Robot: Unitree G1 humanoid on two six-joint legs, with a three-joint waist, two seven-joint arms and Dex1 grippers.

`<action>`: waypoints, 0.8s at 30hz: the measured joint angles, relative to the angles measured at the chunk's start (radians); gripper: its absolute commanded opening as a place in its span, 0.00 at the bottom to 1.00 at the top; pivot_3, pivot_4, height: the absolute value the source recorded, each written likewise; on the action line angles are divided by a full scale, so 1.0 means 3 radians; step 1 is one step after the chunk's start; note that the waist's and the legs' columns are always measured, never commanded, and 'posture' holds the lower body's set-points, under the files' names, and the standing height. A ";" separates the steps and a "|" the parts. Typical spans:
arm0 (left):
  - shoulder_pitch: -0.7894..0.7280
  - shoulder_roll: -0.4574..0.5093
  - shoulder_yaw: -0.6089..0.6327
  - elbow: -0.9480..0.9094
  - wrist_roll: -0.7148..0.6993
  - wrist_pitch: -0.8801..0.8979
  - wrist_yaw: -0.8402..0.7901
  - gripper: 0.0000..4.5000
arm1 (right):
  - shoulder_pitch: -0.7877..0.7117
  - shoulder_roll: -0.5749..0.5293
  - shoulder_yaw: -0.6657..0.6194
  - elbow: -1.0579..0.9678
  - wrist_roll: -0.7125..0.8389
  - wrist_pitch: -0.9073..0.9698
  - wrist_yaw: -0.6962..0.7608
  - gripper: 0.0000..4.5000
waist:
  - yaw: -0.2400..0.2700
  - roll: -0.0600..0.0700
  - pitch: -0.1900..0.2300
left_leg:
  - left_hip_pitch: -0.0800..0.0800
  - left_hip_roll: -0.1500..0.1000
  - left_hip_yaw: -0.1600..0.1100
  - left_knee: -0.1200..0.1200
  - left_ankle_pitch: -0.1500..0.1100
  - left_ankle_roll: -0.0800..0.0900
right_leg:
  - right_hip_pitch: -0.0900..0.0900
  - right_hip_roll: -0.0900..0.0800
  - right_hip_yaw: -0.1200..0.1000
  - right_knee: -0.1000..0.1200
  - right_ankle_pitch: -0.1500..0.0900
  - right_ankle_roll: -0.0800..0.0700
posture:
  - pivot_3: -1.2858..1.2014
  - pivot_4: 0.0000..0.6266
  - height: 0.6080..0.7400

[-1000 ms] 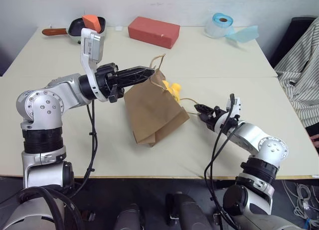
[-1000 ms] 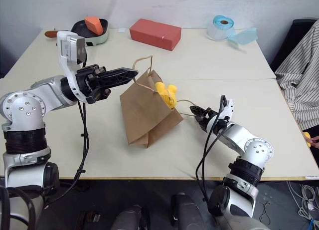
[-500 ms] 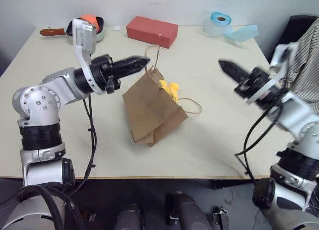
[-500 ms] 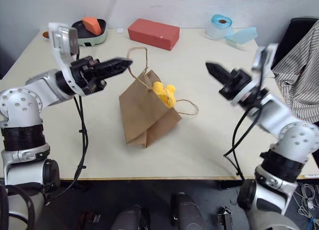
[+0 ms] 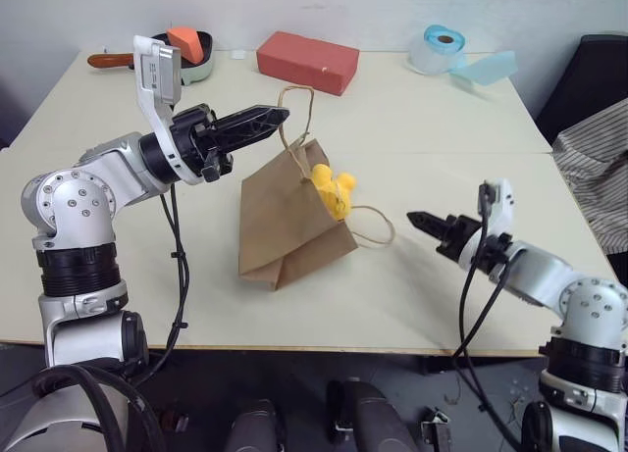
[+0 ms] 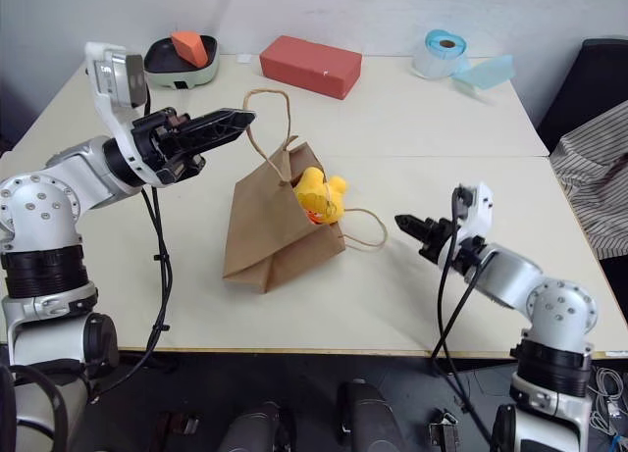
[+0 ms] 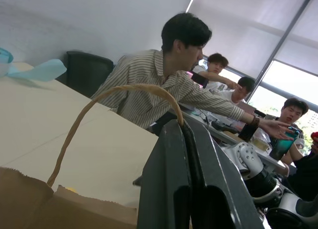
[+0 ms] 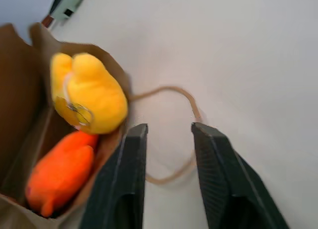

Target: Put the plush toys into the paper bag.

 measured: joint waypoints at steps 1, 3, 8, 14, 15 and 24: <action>0.0000 0.0002 0.0000 -0.0002 0.0000 0.0002 -0.0001 0.00 | 0.0058 0.0065 0.0032 -0.0007 0.0054 0.0006 -0.0065 0.57 | -0.0003 0.0000 0.0000 | 0.0000 0.0000 0.0000 0.0000 0.0000 0.0000 | 0.0000 0.0000 0.0000 0.0000 0.0000 0.0000 | 0.52 0.24 1.00; 0.0001 0.0005 0.0000 -0.0009 0.0000 0.0006 -0.0003 0.00 | 0.0158 0.0162 0.0102 -0.0036 0.0135 0.0033 -0.0168 0.73 | -0.0004 0.0000 0.0000 | 0.0000 0.0000 0.0000 0.0000 0.0000 0.0000 | 0.0000 0.0000 0.0000 0.0001 0.0000 0.0000 | 0.52 0.24 1.00; 0.0008 0.0020 0.0000 -0.0025 0.0000 0.0008 -0.0009 0.00 | 0.0180 0.0322 0.0096 -0.0115 0.0452 -0.0083 -0.0452 1.00 | -0.0010 0.0000 0.0000 | 0.0002 0.0000 0.0000 0.0001 0.0000 0.0000 | 0.0001 0.0000 0.0001 0.0001 0.0000 0.0000 | 0.52 0.24 1.00; 0.0012 0.0021 -0.0003 -0.0027 0.0000 0.0011 -0.0013 0.00 | -0.0065 0.0564 0.0175 0.0221 0.0530 -0.0308 -0.0608 1.00 | -0.0064 -0.0001 -0.0001 | 0.0003 0.0000 0.0000 0.0003 0.0000 0.0000 | 0.0002 0.0000 0.0001 0.0005 0.0000 0.0000 | 0.52 0.24 1.00; 0.0012 0.0020 -0.0003 -0.0028 0.0000 0.0011 -0.0014 0.00 | -0.0107 0.0583 0.0183 0.0277 0.0518 -0.0344 -0.0599 1.00 | -0.0068 -0.0001 -0.0001 | 0.0005 0.0000 0.0000 0.0004 0.0000 0.0000 | 0.0002 0.0000 0.0001 0.0006 0.0000 0.0000 | 0.52 0.24 1.00; 0.0012 0.0020 -0.0031 -0.0023 0.0003 0.0010 -0.0052 0.00 | -0.0253 0.0612 0.0252 0.0551 0.0226 -0.0467 -0.0358 0.41 | -0.0061 -0.0001 -0.0001 | 0.0002 0.0000 0.0000 0.0002 0.0000 -0.0001 | 0.0000 0.0000 0.0002 0.0005 0.0000 0.0000 | 0.52 0.24 1.00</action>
